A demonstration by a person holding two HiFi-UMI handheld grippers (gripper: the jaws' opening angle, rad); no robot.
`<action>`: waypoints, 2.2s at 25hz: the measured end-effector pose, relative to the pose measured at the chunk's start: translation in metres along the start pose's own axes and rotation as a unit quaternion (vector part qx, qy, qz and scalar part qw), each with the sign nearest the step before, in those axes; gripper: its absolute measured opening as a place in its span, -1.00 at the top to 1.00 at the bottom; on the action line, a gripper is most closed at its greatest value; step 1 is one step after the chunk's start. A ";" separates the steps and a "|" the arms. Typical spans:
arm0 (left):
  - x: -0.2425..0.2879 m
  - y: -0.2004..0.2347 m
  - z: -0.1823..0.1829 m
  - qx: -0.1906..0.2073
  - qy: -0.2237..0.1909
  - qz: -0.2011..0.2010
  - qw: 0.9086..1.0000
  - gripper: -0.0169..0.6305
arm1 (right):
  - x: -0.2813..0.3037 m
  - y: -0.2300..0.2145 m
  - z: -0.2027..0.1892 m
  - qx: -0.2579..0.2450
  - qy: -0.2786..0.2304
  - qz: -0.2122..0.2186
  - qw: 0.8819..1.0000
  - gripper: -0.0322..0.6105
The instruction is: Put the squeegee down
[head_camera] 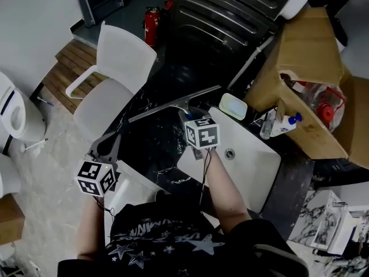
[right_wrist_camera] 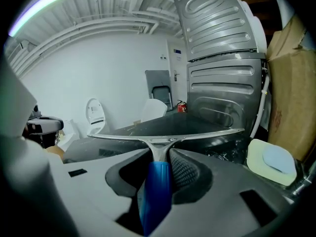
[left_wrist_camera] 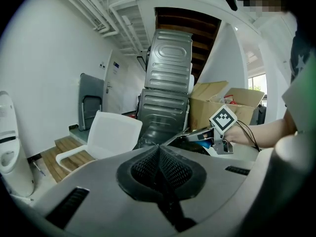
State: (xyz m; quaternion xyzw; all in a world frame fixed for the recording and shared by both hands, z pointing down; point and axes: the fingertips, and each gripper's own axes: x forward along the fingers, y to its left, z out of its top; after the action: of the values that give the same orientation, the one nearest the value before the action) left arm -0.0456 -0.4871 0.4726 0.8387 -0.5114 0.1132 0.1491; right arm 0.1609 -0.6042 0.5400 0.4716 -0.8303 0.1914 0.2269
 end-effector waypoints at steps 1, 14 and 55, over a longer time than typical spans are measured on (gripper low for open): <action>0.002 0.000 0.000 -0.001 0.000 0.000 1.000 0.89 | 0.002 -0.001 -0.002 0.000 0.002 0.000 1.000 0.47; -0.007 0.000 -0.009 -0.014 0.001 0.006 1.000 0.89 | 0.010 -0.002 -0.016 -0.002 0.037 -0.024 0.999 0.47; -0.126 -0.037 -0.012 0.003 -0.047 -0.083 0.995 0.89 | -0.173 0.076 -0.004 0.041 -0.107 -0.140 0.983 0.74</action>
State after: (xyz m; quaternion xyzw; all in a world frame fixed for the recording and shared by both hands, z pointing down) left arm -0.0700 -0.3634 0.4356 0.8829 -0.4463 0.0624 0.1316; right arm 0.1738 -0.4450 0.4386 0.6099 -0.7671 0.1402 0.1413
